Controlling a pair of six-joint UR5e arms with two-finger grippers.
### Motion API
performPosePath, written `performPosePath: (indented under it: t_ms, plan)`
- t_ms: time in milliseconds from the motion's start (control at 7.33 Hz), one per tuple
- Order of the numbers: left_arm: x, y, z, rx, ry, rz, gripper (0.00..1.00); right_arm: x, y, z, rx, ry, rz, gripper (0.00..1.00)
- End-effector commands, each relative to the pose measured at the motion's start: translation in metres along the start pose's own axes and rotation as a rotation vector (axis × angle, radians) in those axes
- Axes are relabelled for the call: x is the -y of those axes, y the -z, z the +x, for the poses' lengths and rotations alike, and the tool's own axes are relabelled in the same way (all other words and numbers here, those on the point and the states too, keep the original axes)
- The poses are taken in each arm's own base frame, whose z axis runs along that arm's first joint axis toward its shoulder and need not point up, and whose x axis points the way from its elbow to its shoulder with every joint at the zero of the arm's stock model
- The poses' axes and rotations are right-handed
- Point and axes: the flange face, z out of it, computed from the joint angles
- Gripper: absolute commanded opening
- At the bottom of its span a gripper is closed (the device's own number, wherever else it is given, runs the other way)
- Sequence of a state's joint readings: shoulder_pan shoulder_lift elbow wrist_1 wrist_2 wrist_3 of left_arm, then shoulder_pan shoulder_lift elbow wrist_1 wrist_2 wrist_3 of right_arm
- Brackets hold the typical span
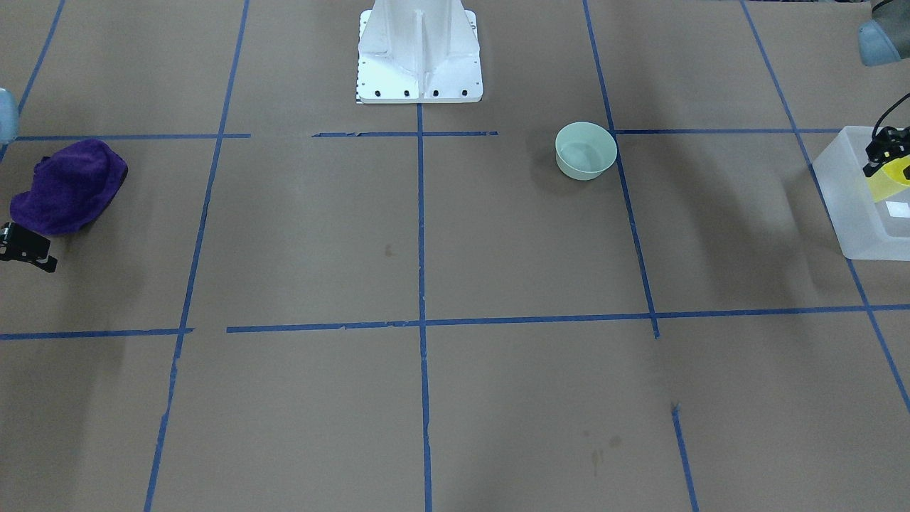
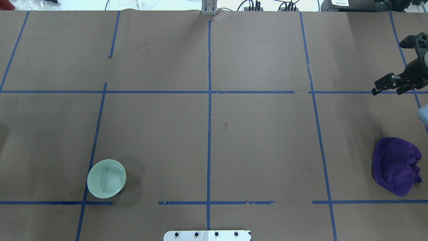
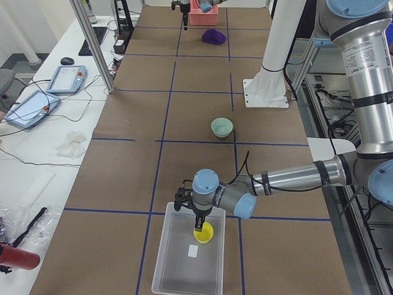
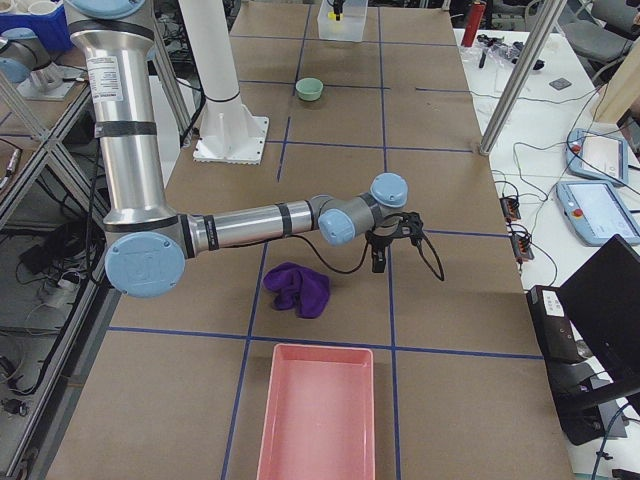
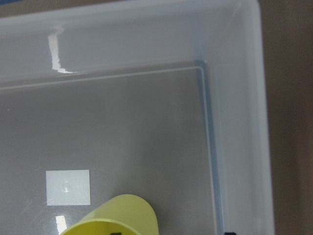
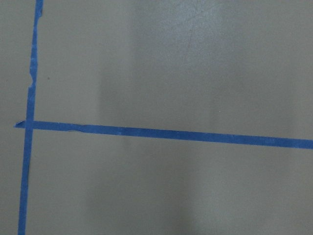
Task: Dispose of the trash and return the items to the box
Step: 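Open the left gripper to drop the yellow cup into the clear bin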
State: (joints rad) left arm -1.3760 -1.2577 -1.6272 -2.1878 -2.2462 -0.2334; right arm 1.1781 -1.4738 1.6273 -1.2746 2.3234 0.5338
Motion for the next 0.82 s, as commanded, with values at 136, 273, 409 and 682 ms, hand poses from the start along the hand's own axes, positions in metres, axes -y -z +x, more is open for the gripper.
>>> performPosePath:
  t_ms: [136, 273, 409, 682]
  plan:
    - [0.015, 0.127, -0.020, 0.068, 0.017, 0.222, 0.74, 0.001, -0.002, 0.003, -0.014, -0.004, 0.003, 1.00]
    - [0.027, 0.148, -0.004, 0.071, 0.042, 0.202, 0.75, -0.002, -0.007, -0.002, -0.012, -0.020, -0.006, 1.00]
    - [0.051, 0.166, 0.014, 0.063, 0.060, 0.204, 0.76, -0.010, -0.013, -0.006, -0.008, -0.045, -0.016, 1.00]
    - [0.085, 0.166, 0.063, 0.016, 0.057, 0.196, 0.77, -0.091, -0.033, 0.023, 0.007, -0.038, 0.008, 1.00]
